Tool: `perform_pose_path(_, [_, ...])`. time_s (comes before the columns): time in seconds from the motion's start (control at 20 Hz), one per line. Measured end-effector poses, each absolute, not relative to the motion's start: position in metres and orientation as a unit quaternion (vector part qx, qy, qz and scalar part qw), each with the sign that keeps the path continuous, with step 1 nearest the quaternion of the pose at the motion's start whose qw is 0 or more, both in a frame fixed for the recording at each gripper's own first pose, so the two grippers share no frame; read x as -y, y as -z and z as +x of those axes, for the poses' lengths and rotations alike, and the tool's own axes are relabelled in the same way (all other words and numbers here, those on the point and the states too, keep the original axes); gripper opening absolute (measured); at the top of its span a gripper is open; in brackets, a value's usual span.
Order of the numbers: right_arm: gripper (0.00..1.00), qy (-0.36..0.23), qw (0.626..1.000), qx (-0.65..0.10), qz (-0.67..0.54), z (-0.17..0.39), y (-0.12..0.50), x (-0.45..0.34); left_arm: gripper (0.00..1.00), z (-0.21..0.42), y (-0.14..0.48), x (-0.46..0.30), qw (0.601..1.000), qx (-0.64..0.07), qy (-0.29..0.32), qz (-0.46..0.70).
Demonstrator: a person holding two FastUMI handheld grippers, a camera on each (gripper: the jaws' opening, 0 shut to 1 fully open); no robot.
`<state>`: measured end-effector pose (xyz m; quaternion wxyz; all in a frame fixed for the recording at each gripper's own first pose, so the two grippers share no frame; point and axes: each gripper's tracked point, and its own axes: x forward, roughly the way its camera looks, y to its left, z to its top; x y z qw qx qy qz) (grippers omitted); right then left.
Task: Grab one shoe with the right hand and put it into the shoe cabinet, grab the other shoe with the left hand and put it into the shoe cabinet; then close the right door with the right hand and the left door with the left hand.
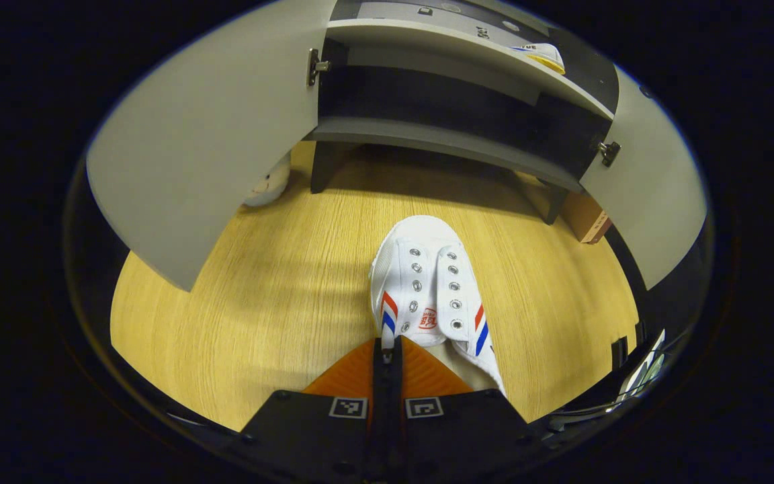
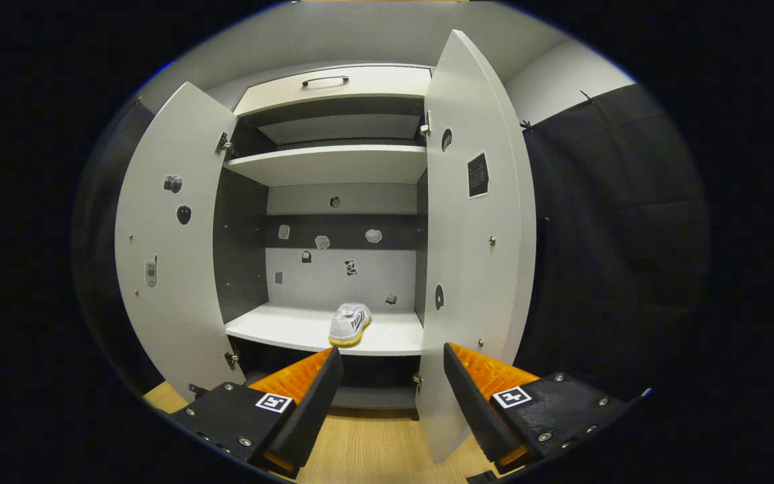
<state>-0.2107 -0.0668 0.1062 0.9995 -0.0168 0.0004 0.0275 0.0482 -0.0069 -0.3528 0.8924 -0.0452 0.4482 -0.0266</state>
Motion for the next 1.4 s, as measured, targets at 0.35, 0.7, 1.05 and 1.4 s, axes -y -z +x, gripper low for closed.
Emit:
perform_pose_path(0.35, [0.93,-0.027,1.0,0.007,-0.007,-0.217,-0.111,0.068,0.06,0.048,0.359,0.006,0.911,-0.407,0.044,-0.054])
perform_pose_path(0.7, [0.93,-0.03,0.999,0.014,-0.002,-0.223,-0.117,0.073,0.06,0.061,0.347,0.003,0.938,-0.338,0.059,-0.047])
perform_pose_path(1.05, [0.92,-0.033,0.999,0.019,0.0,-0.23,-0.122,0.085,0.06,0.07,0.295,-0.013,0.956,-0.29,0.037,-0.031])
perform_pose_path(1.4, [0.93,-0.04,0.999,0.016,0.0,-0.231,-0.123,0.092,0.06,0.147,0.245,-0.013,0.966,-0.256,0.023,-0.019])
